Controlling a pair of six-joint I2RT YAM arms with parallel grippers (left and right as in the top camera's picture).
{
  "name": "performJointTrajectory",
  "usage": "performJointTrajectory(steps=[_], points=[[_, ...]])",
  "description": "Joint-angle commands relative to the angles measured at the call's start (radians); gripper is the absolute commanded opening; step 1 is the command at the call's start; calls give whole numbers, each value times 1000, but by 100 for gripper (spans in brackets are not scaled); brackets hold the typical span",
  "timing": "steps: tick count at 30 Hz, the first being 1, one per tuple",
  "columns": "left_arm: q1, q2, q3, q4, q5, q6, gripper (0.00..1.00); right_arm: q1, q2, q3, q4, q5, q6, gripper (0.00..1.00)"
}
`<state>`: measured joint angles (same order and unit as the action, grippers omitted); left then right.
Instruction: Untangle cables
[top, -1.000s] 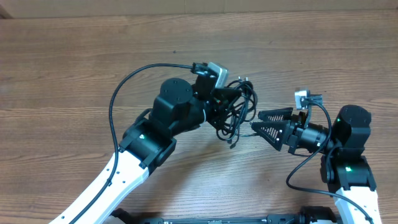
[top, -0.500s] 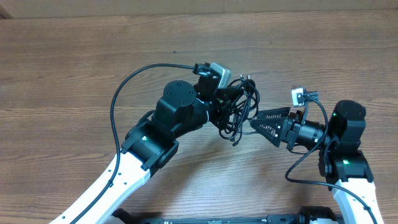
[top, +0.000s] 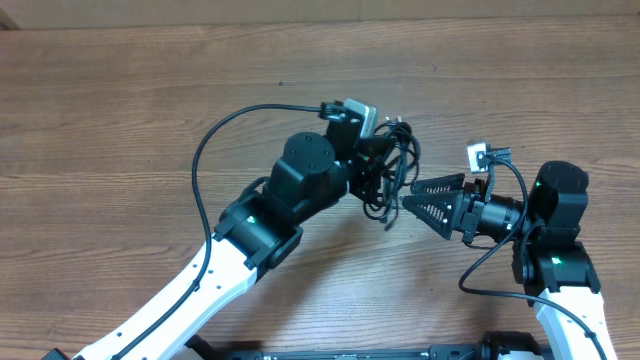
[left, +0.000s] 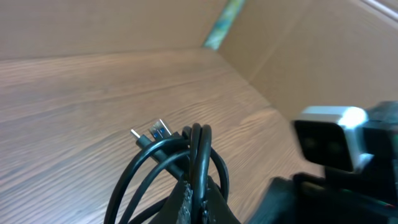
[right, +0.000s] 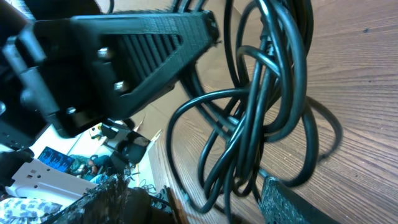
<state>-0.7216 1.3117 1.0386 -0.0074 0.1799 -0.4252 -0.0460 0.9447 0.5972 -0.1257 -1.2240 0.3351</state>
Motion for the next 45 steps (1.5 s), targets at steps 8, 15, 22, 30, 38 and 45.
performJointTrajectory(steps=[8, 15, 22, 30, 38, 45], points=[[-32, -4, 24, 30, 80, -25, 4, -6, -1, 23, 4, 3, -23, 66], [-65, -4, 24, 31, 85, -25, 4, -6, -1, 23, 4, 3, -23, 66], [-84, -4, 24, 35, 115, -26, 4, -6, -1, 23, 4, 18, -23, 63], [-84, -4, 24, 34, 126, -25, 4, -6, -1, 23, 4, 18, -22, 46], [-84, -4, 24, 30, 129, -25, 4, -6, -1, 23, 4, 18, -22, 24], [-85, -4, 24, 26, 139, -25, 4, -6, -1, 23, 4, 20, -22, 16]])
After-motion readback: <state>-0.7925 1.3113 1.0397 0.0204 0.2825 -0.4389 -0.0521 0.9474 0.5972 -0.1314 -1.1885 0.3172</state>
